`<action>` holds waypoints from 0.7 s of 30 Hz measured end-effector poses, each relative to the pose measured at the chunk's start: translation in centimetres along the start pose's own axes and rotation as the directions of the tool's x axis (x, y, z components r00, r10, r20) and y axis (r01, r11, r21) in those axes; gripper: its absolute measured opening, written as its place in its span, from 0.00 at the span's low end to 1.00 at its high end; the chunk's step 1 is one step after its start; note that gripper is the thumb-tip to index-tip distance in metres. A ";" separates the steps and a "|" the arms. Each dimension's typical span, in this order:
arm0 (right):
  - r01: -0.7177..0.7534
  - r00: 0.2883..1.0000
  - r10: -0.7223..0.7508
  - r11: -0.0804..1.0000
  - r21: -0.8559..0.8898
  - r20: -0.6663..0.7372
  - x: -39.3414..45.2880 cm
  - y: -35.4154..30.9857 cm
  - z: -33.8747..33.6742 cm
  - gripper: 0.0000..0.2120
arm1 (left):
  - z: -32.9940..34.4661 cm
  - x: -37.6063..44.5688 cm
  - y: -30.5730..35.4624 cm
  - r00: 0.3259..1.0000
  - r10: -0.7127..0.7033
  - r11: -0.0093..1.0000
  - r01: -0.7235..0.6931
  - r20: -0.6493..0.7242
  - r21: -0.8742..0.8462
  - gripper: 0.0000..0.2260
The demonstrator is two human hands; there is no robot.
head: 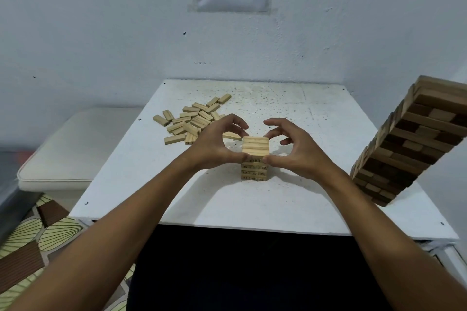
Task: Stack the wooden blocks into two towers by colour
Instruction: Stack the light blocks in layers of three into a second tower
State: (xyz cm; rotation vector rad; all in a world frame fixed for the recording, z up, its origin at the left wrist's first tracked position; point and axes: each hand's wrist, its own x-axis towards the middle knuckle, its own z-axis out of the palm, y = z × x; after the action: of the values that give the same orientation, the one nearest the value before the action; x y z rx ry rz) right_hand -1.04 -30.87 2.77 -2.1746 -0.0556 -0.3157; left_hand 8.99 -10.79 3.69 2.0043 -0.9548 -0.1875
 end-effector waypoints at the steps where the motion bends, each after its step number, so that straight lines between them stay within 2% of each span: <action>1: -0.001 1.000 0.001 1.000 0.000 0.001 0.0 0.0 0.0 0.33 | 0.0 0.0 0.0 1.000 0.001 1.000 -0.001 0.003 -0.001 0.25; 8: 0.001 1.000 -0.001 1.000 -0.007 0.005 -0.2 -0.1 -0.1 0.35 | 0.0 -0.1 0.0 1.000 0.022 1.000 -0.022 0.013 0.006 0.29; 16: 0.009 1.000 -0.009 1.000 -0.004 0.009 -0.4 -0.1 -0.1 0.36 | 0.0 -0.3 -0.4 1.000 0.020 1.000 -0.020 0.008 0.017 0.27; 21: 0.011 1.000 -0.011 1.000 0.007 0.012 -0.5 -0.2 -0.1 0.37 | 0.0 -0.8 -0.4 1.000 0.007 1.000 -0.007 0.005 -0.017 0.32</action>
State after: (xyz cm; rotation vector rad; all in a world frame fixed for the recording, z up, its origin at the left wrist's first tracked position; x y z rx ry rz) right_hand -1.57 -30.76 2.87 -2.1699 -0.0756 -0.3084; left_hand 8.64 -10.09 3.22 1.9857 -0.9599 -0.1964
